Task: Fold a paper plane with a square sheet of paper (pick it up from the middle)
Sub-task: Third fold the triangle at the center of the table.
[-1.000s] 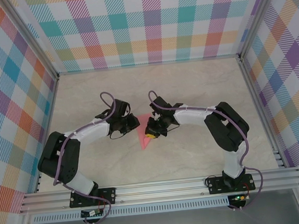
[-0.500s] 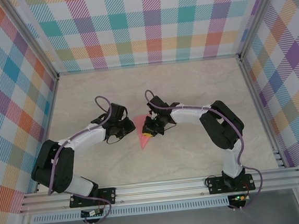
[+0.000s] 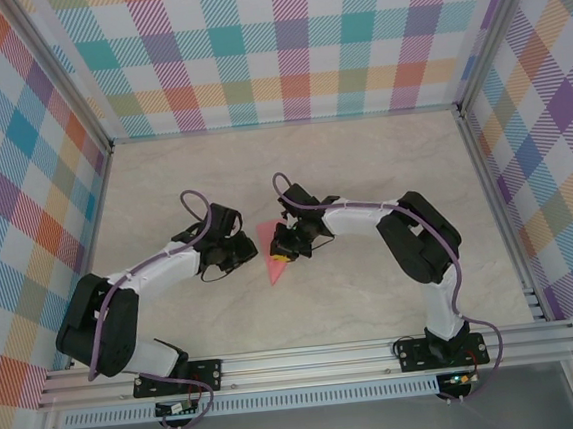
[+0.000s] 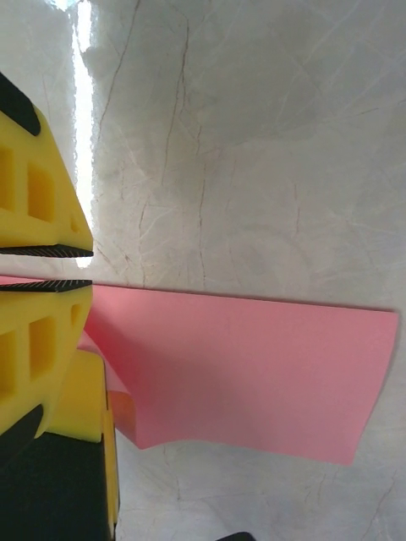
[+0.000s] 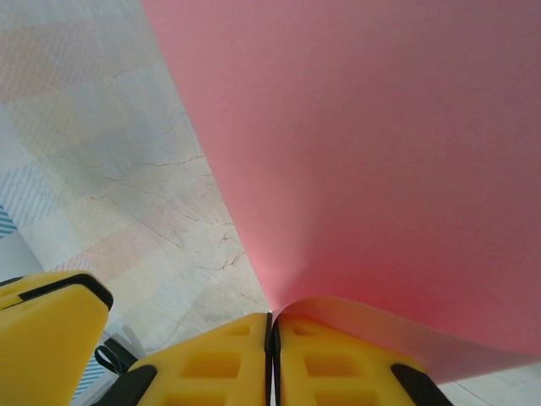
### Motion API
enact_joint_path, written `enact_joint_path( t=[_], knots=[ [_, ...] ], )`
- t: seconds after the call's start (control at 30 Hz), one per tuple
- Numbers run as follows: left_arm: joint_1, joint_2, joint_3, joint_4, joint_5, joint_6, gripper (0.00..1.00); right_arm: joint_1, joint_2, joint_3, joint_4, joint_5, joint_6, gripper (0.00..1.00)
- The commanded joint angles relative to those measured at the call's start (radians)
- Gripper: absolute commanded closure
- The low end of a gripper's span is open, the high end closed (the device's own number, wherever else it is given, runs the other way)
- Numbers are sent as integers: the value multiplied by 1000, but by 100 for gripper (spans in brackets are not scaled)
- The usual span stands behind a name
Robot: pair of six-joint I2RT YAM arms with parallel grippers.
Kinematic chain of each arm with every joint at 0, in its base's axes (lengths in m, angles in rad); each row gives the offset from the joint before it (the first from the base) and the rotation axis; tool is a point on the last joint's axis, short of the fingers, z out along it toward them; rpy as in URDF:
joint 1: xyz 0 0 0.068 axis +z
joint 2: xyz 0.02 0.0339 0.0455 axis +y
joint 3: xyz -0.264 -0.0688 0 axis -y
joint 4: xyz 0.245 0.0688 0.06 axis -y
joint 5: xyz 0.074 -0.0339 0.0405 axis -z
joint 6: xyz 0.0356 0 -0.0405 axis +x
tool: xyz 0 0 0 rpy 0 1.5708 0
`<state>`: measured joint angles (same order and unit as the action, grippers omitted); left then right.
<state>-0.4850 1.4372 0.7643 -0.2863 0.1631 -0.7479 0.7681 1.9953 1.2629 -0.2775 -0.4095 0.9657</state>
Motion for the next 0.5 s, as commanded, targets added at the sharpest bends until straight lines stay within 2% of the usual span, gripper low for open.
enact_joint_path(
  t=[0.0, 0.47],
  knots=[
    [-9, -30, -21, -7, 22, -4, 83, 11, 22, 35, -1, -17, -38, 89],
    [-10, -44, -67, 61, 99, -12, 83, 14, 46, 52, -13, -14, -71, 89]
  ],
)
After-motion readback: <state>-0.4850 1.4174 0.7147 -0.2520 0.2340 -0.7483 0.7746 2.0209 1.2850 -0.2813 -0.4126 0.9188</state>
